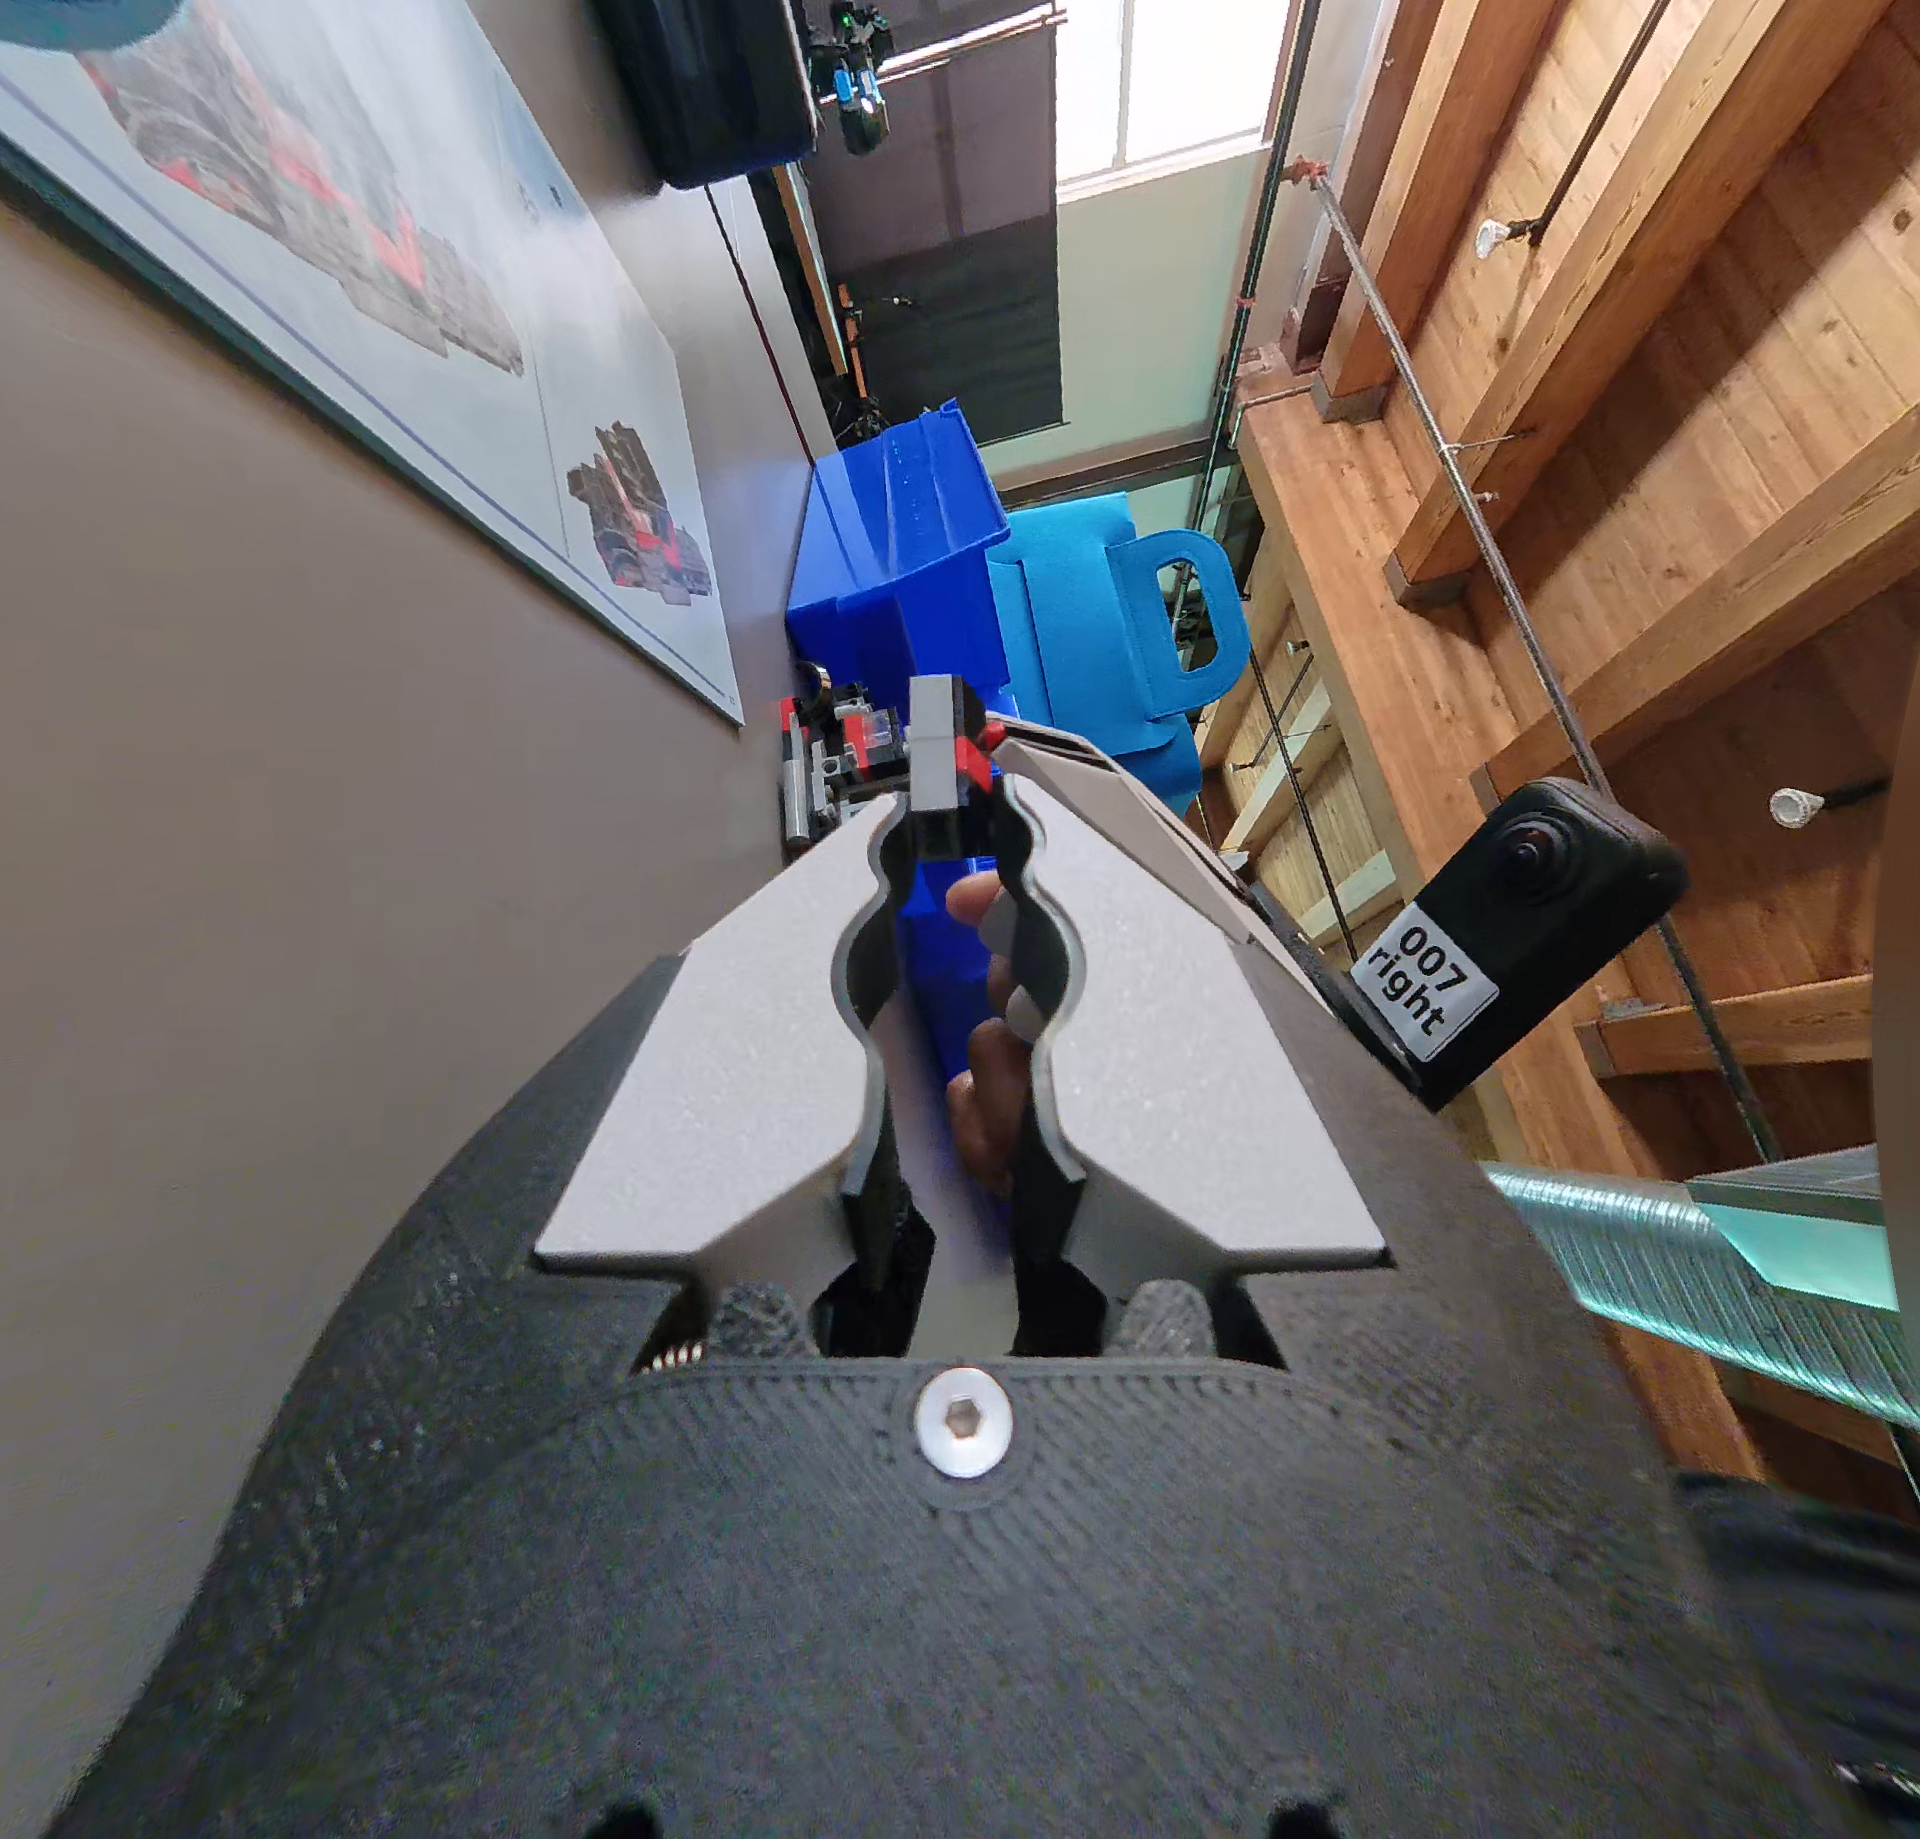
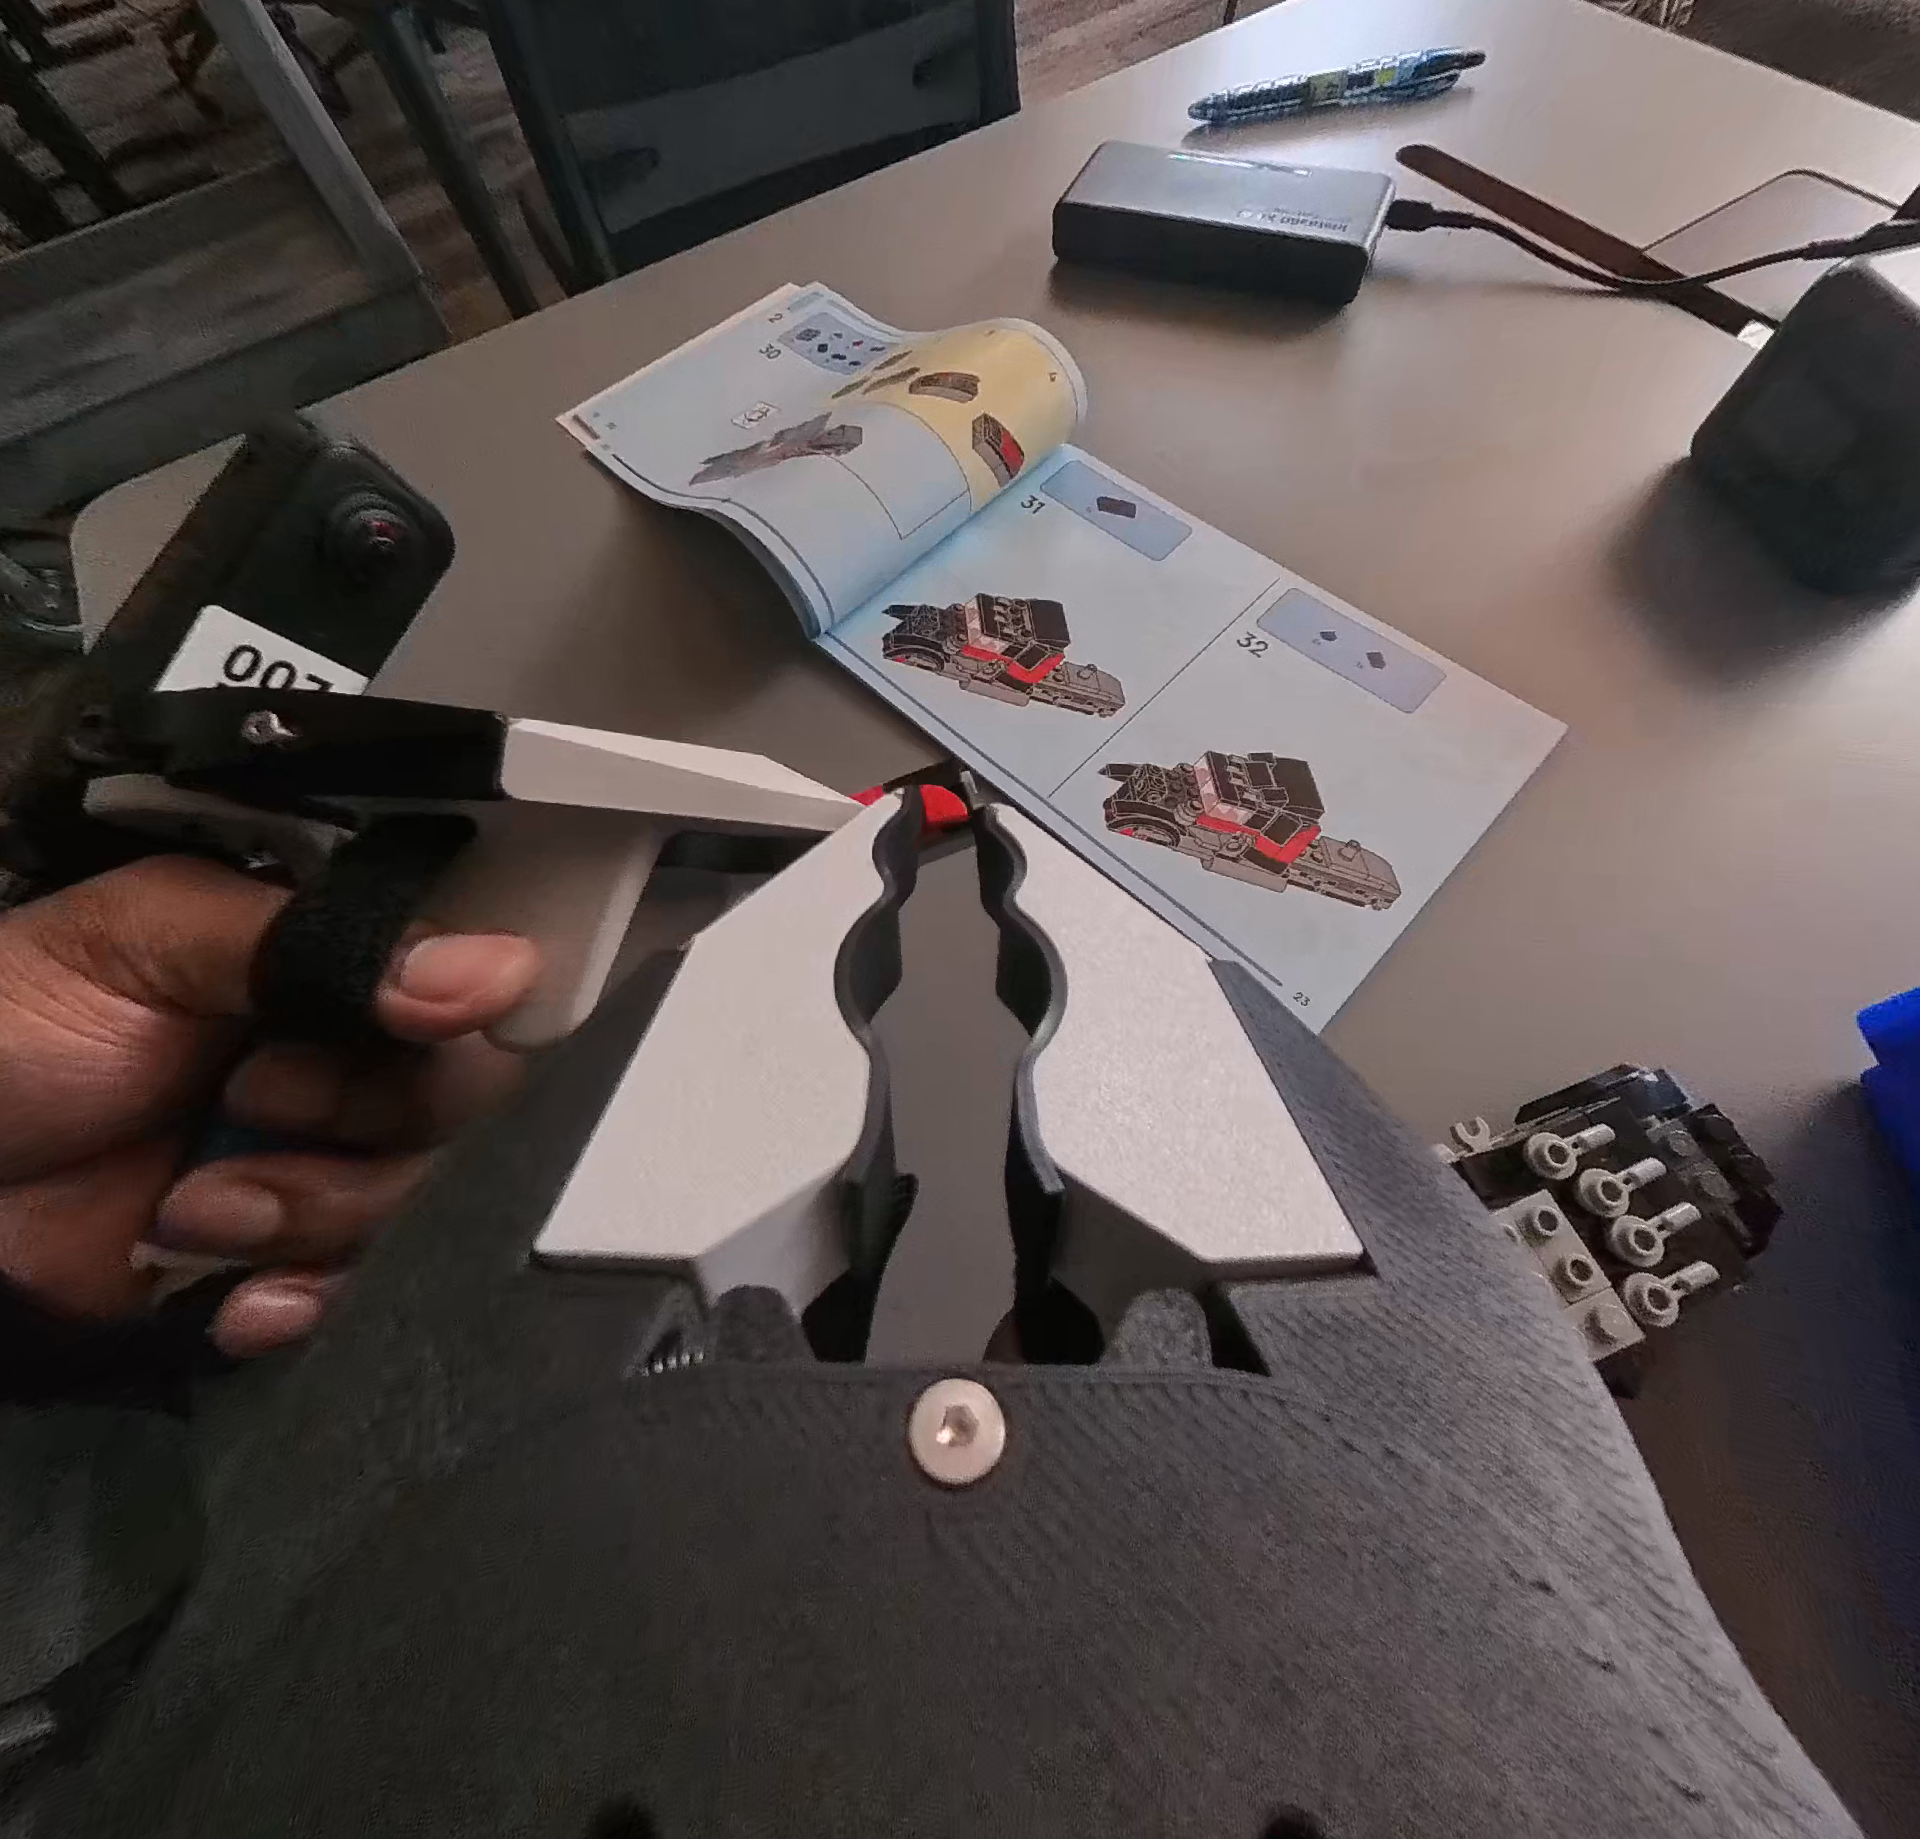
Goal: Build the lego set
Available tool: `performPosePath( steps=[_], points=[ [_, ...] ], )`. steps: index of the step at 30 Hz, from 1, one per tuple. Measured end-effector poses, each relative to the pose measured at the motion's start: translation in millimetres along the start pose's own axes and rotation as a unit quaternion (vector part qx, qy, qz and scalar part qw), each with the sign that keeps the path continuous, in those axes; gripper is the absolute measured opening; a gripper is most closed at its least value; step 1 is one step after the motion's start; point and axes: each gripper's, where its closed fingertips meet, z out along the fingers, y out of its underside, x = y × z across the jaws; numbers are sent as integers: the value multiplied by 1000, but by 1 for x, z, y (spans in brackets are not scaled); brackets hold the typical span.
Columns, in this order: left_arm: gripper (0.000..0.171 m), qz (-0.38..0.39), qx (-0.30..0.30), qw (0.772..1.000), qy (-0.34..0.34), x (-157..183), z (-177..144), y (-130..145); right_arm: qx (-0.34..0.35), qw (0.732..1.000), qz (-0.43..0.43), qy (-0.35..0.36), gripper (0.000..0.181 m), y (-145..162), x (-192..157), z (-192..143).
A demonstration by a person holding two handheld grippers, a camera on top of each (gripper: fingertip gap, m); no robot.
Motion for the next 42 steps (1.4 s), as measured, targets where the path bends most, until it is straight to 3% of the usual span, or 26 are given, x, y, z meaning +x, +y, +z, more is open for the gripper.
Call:
performPosePath(
  steps=[16, 26, 42],
  points=[
    [15, -25, 2, 1000, 9, -1, -1, -3, 7, 1000, 8, -11, 19, -2, -2, 2],
    [15, -26, 0, 1000, 14, 0, -1, -3, 29, 990, 127, -60, 27, -7, 9, -5],
    [14, -32, -1, 999, 18, 0, -1, -3, 11, 989, 128, -78, 27, -1, 6, 4]
  ],
)
